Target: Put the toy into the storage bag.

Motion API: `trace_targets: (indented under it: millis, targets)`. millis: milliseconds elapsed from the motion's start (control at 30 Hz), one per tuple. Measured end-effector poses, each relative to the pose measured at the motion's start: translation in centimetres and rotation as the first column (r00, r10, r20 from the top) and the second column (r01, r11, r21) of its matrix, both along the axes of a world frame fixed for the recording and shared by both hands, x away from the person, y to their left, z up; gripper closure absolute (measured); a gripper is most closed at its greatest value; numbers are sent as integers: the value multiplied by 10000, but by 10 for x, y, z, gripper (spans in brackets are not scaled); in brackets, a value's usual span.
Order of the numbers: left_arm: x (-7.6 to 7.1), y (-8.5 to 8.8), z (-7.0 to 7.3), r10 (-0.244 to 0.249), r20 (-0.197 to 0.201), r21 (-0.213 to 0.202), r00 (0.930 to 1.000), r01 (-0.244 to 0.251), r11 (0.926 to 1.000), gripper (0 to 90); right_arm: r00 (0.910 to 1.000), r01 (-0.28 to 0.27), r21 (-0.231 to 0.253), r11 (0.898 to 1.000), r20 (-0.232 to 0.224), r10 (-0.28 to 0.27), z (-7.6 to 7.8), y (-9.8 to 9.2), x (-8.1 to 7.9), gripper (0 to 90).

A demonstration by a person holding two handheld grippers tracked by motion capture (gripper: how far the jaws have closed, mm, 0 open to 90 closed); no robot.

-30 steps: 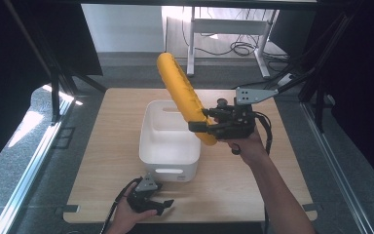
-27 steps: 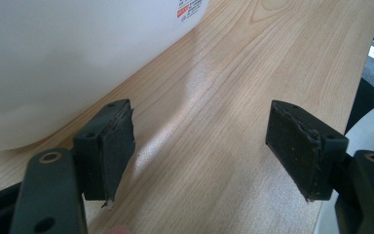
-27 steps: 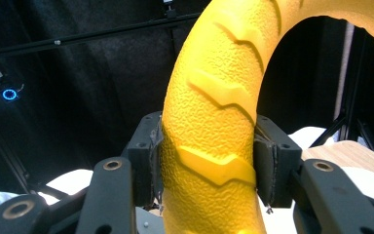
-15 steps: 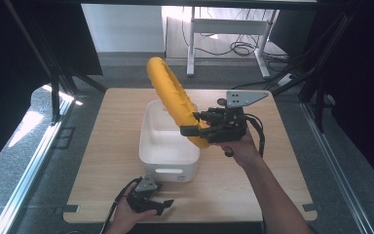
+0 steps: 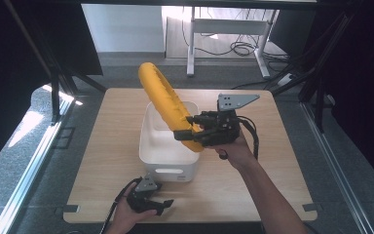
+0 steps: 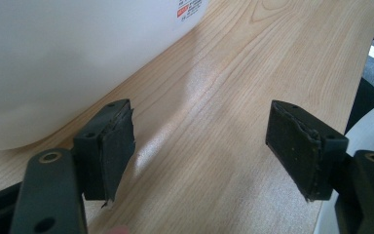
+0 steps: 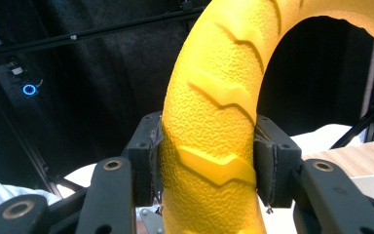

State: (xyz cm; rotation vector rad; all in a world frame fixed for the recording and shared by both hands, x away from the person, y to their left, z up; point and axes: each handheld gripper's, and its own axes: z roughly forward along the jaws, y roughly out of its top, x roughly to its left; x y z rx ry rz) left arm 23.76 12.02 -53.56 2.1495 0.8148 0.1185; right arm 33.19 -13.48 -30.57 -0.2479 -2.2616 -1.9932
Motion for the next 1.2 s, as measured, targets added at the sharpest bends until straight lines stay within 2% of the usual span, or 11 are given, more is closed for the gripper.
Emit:
trace_targets:
  millis: [300,533,767,1200]
  targets:
    - [0,1,0,38,32,-4,10000,-38,10000,261,9996,-168,-134,9998,-226,164,-10,7,3,517]
    - [0,0,-1,46,31,-2,10000,-46,10000,261,9986,-502,-286,9983,-205,496,-15,14,2,516]
    - [0,1,-1,45,51,14,10000,-45,10000,261,9980,-561,-451,9974,-304,548,-22,18,4,516]
    - [0,1,-1,49,45,42,10000,-49,10000,260,9944,-506,-624,9968,-954,446,-45,20,21,514]
